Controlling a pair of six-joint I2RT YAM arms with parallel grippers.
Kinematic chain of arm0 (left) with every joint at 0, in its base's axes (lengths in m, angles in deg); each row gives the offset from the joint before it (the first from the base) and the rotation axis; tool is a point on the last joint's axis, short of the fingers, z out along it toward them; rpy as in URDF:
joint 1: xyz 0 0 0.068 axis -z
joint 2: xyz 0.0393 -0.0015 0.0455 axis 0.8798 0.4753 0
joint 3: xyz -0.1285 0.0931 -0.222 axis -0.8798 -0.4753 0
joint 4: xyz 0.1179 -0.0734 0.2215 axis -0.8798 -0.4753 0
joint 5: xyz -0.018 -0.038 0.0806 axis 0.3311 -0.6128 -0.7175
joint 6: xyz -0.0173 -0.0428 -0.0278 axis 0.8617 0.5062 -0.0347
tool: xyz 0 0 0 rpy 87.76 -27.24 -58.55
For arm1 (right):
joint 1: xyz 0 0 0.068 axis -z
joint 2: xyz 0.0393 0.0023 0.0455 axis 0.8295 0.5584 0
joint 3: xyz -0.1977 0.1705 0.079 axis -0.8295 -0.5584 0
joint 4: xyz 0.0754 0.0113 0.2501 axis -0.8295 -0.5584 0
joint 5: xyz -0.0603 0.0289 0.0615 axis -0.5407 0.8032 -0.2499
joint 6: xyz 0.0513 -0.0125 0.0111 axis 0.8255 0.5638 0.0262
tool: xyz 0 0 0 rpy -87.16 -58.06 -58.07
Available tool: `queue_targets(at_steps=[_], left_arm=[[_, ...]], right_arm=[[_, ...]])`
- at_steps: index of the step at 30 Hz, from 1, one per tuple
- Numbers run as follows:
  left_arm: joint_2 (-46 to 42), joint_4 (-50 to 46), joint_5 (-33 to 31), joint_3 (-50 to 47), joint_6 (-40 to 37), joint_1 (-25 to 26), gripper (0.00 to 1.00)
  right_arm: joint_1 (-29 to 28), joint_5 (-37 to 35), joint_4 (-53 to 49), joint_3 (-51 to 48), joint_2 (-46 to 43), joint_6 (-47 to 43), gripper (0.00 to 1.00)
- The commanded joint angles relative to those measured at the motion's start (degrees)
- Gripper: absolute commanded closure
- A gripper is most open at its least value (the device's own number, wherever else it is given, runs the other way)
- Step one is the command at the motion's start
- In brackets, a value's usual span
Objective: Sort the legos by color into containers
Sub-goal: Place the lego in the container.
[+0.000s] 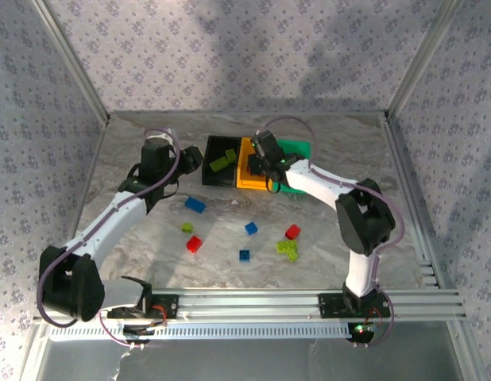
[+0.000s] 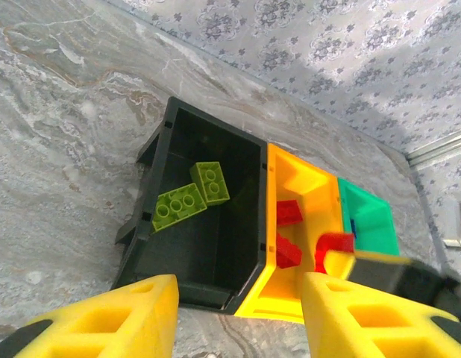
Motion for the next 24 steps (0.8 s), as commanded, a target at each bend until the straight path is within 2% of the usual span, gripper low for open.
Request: queue_targets(at_steps=[1, 12, 14, 18, 24], left_arm=[[-2.87, -2.64, -1.67, 0.50, -1.91, -0.54, 0.53], [-3.47, -3.43, -1.32, 0.46, -2.16, -1.12, 0.53], [-4.01, -3.14, -1.89, 0.02, -2.04, -1.17, 0.53], [-3.81, -2.76, -2.47, -0.41, -2.09, -1.20, 0.53], [-2.57, -3.22, -2.27, 0.25, -2.28, -1.30, 0.53]], right_arm=[[0.74, 1.75, -4.09, 6.29, 4.60, -2.35, 0.78], [2.57, 5.06, -4.52, 9.10, 10.17, -3.28, 0.75], [2.42, 5.46, -4.18, 8.63, 9.74, -3.30, 0.72], [1.92, 5.37, -3.55, 8.05, 8.49, -3.76, 0.58], [1.29, 6.10, -3.03, 5.69, 3.84, -4.72, 0.56]])
